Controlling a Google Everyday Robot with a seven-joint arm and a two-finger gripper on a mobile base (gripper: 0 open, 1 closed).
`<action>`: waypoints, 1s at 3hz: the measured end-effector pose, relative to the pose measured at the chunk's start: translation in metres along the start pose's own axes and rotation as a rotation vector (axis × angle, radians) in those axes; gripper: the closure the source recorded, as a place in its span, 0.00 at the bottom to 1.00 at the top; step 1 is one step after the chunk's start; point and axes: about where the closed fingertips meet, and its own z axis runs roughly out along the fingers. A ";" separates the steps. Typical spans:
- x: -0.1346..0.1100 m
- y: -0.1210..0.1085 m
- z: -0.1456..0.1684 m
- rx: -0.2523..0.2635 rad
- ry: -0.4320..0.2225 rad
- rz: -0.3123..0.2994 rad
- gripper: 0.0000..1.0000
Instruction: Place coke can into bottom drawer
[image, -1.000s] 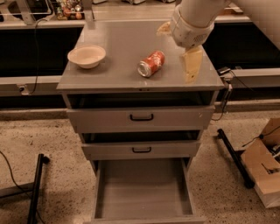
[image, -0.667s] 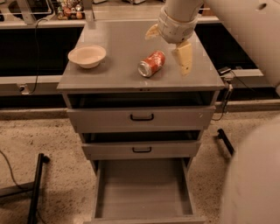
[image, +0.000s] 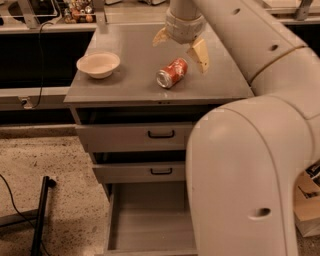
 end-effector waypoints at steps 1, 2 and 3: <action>0.010 -0.009 0.018 0.008 0.010 -0.084 0.00; 0.016 -0.007 0.038 0.002 -0.012 -0.133 0.00; 0.021 -0.002 0.060 -0.009 -0.037 -0.141 0.00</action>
Offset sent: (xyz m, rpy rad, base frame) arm 0.0317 -0.0203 -0.0462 -0.0480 0.0711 0.1855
